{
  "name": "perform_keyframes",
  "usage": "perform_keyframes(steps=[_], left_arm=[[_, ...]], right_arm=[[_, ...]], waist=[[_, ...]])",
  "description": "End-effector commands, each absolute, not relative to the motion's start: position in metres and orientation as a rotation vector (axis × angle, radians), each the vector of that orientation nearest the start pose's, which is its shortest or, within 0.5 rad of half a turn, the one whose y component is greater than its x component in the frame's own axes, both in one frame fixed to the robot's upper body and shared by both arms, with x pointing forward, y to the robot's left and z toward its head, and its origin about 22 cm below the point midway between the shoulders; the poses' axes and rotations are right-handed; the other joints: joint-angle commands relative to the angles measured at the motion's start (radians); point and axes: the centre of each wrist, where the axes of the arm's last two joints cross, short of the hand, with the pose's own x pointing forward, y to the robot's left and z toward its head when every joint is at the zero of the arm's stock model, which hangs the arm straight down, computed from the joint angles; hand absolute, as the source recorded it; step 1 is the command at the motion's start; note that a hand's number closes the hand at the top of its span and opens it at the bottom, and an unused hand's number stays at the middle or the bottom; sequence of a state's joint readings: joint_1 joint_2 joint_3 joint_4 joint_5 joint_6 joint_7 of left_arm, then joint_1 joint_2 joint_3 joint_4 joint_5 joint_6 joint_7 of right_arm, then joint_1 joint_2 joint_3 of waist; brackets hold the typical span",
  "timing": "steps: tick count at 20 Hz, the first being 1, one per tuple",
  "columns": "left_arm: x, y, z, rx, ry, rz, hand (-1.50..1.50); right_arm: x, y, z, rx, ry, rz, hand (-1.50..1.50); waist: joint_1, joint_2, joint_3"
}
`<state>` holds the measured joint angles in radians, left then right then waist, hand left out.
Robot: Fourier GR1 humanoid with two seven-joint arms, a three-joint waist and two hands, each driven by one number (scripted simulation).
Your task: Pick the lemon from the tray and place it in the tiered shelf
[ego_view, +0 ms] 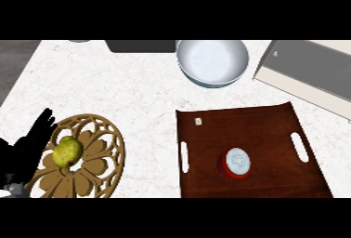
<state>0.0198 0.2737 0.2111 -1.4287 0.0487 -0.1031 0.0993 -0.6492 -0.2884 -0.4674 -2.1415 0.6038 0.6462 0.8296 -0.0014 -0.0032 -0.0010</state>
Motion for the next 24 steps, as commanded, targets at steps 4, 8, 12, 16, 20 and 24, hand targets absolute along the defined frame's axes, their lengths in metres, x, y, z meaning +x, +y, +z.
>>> perform_keyframes(steps=[4,8,12,16,20,24], left_arm=[[0.231,0.356,0.002,0.247,-1.333,-0.043,0.0],[0.226,0.344,0.004,0.252,-1.328,-0.042,0.0],[0.235,0.349,-0.003,0.244,-1.328,-0.047,0.0],[0.223,0.366,0.001,0.244,-1.355,-0.059,0.0],[0.232,0.354,0.006,0.279,-1.334,-0.046,0.0],[0.24,0.35,0.002,0.262,-1.335,-0.049,0.0]], right_arm=[[0.236,-0.304,0.343,-1.306,-1.369,0.365,1.5],[0.256,-0.3,0.365,-1.299,-1.37,0.352,1.5],[0.287,-0.316,0.366,-1.321,-1.33,0.381,1.5],[0.297,-0.341,0.355,-1.378,-1.293,0.383,1.5],[0.31,-0.349,0.351,-1.423,-1.255,0.384,1.5],[0.337,-0.344,0.326,-1.436,-1.244,0.382,1.5]], waist=[[0.008,0.003,0.0],[0.014,0.002,0.0],[0.014,0.005,0.0],[0.014,0.005,0.001],[0.01,0.004,0.001],[0.012,0.005,0.001]])
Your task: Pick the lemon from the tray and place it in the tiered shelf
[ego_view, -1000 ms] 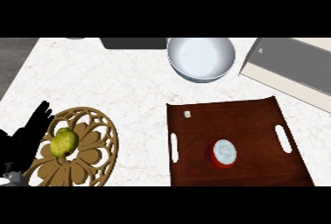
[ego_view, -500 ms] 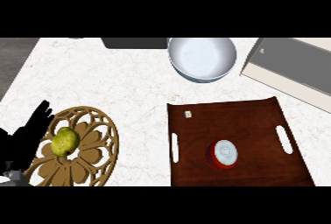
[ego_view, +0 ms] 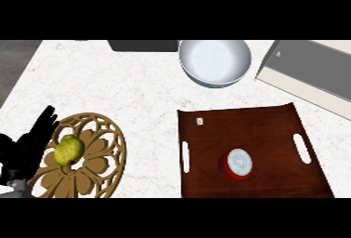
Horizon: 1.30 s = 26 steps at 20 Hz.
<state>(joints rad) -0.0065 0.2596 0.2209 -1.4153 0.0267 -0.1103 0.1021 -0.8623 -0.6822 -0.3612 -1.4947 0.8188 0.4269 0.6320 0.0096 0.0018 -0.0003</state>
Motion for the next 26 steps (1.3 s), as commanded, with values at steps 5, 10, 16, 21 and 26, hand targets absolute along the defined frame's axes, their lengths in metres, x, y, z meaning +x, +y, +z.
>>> perform_keyframes(steps=[5,10,16,21,26], left_arm=[[0.241,0.335,0.002,0.258,-1.341,-0.047,0.0],[0.241,0.348,0.012,0.227,-1.338,-0.056,0.0],[0.227,0.35,-0.005,0.256,-1.341,-0.062,0.0],[0.237,0.355,0.001,0.255,-1.347,-0.059,0.0],[0.234,0.359,0.003,0.262,-1.329,-0.068,0.0]], right_arm=[[0.357,-0.37,0.306,-1.378,-1.251,0.319,1.5],[0.372,-0.412,0.296,-1.365,-1.214,0.292,1.5],[0.381,-0.43,0.275,-1.378,-1.138,0.164,-1.5],[0.378,-0.446,0.278,-1.404,-1.148,0.314,-1.5],[0.39,-0.443,0.284,-1.34,-1.248,0.221,-1.5]], waist=[[0.001,0.0,0.001],[0.007,0.003,0.001],[0.008,0.003,0.001],[0.003,0.002,0.0],[0.009,0.003,0.0]])
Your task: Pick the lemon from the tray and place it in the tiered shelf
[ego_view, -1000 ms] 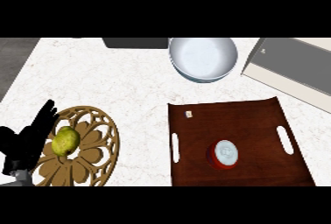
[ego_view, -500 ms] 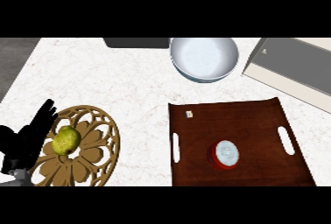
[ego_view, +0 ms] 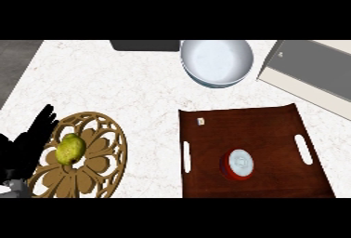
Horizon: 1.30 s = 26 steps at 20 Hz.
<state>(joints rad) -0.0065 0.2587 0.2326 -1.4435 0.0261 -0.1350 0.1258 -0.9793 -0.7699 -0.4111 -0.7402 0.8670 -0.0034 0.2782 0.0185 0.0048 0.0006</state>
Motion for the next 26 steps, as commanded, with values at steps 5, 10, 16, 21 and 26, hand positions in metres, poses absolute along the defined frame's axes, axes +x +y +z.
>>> perform_keyframes(steps=[5,10,16,21,26], left_arm=[[0.24,0.349,-0.001,0.236,-1.341,-0.055,0.0],[0.235,0.355,0.007,0.254,-1.334,-0.063,0.0],[0.239,0.361,0.006,0.268,-1.348,-0.039,0.0],[0.229,0.355,0.007,0.271,-1.337,-0.03,0.0],[0.217,0.361,-0.002,0.292,-1.318,-0.018,0.0]], right_arm=[[0.388,-0.449,0.275,-1.155,-1.351,0.04,-1.5],[0.382,-0.445,0.289,-1.037,-1.402,-0.063,-1.5],[0.337,-0.488,0.328,-0.972,-1.546,-0.223,-1.5],[0.265,-0.528,0.37,-1.022,-1.562,-0.278,-1.5],[0.18,-0.567,0.405,-1.071,-1.484,-0.339,-1.5]], waist=[[-0.006,-0.001,0.0],[-0.017,-0.007,-0.001],[-0.023,-0.007,-0.001],[-0.037,-0.013,-0.001],[-0.053,-0.016,-0.001]])
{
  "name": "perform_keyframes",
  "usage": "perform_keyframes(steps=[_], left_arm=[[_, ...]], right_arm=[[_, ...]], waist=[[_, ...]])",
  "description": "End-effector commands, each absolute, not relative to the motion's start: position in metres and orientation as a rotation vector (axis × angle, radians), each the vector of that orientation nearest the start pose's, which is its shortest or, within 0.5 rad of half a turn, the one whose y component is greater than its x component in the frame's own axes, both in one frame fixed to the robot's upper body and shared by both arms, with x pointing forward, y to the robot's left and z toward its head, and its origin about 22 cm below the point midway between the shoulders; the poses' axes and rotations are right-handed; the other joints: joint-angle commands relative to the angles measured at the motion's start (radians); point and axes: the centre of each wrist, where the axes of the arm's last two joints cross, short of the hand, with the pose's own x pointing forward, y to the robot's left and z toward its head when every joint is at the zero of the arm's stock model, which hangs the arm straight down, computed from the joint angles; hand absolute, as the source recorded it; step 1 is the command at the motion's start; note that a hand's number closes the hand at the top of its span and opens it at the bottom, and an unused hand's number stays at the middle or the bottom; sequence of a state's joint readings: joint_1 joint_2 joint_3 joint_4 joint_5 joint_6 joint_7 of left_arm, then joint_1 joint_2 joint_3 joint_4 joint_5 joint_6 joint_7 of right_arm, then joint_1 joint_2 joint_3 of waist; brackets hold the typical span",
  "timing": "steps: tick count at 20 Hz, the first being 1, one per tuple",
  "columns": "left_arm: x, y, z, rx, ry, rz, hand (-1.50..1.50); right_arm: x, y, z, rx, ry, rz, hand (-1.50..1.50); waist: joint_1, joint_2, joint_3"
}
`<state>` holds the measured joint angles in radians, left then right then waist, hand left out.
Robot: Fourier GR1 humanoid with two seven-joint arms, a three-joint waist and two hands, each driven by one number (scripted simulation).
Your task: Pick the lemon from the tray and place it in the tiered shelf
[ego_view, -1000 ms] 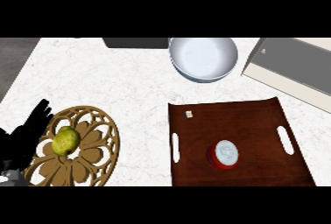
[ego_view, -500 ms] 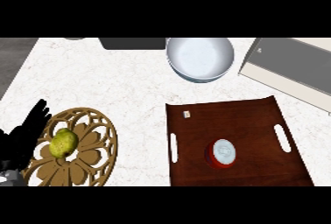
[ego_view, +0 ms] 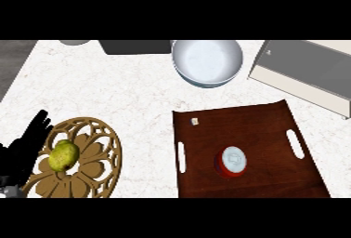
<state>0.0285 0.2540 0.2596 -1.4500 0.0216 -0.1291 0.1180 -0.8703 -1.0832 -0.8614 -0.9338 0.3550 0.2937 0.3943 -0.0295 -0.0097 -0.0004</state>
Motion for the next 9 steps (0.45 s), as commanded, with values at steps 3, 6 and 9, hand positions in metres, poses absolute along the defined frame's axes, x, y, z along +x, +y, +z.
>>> perform_keyframes(steps=[3,6,9], left_arm=[[0.226,0.352,-0.013,0.307,-1.302,0.004,0.0],[0.203,0.383,-0.005,0.298,-1.32,0.01,0.0],[0.214,0.36,-0.01,0.315,-1.308,0.023,0.0]], right_arm=[[0.141,-0.583,0.41,-1.072,-1.428,-0.268,-1.5],[0.095,-0.6,0.415,-1.049,-1.45,-0.236,-1.5],[0.058,-0.615,0.411,-1.043,-1.457,-0.249,-1.5]], waist=[[-0.031,-0.001,0.001],[-0.03,-0.005,0.002],[-0.047,-0.005,0.004]])
